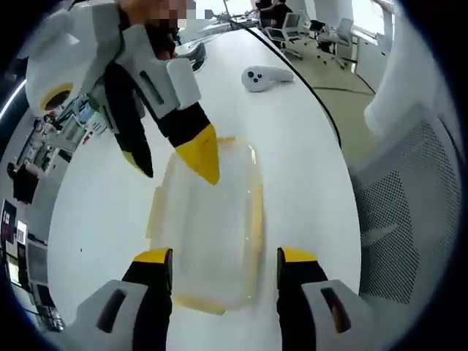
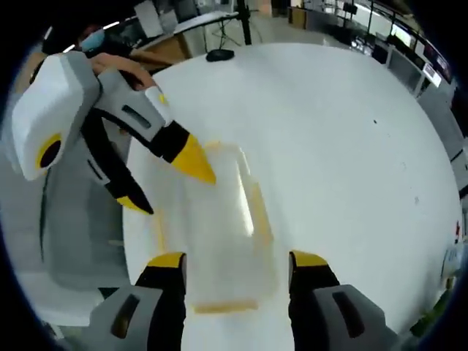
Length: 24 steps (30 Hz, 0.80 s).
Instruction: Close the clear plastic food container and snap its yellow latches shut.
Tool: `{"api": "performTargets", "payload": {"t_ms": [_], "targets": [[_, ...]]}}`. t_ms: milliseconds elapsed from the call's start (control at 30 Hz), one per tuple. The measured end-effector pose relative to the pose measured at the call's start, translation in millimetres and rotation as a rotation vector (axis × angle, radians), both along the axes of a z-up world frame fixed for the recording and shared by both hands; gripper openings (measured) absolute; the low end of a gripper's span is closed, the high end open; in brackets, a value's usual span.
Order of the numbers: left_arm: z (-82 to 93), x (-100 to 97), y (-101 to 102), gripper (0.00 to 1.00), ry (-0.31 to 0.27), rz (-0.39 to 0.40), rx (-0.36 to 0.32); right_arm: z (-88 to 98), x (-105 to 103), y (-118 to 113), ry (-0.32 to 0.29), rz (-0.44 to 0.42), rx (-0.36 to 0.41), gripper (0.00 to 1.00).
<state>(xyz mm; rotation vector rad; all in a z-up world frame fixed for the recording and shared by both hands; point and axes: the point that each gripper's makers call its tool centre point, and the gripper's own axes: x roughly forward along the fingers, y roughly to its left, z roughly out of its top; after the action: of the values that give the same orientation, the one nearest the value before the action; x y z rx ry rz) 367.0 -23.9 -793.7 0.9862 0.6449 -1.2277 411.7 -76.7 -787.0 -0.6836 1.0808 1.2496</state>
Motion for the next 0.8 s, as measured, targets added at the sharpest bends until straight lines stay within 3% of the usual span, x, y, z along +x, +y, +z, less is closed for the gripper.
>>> {"api": "performTargets", "payload": {"t_ms": [800], "targets": [[0.4, 18.6, 24.5, 0.71, 0.076, 0.033, -0.006, -2.3, -25.1, -10.2, -0.069, 0.052, -0.045, 0.67]]}}
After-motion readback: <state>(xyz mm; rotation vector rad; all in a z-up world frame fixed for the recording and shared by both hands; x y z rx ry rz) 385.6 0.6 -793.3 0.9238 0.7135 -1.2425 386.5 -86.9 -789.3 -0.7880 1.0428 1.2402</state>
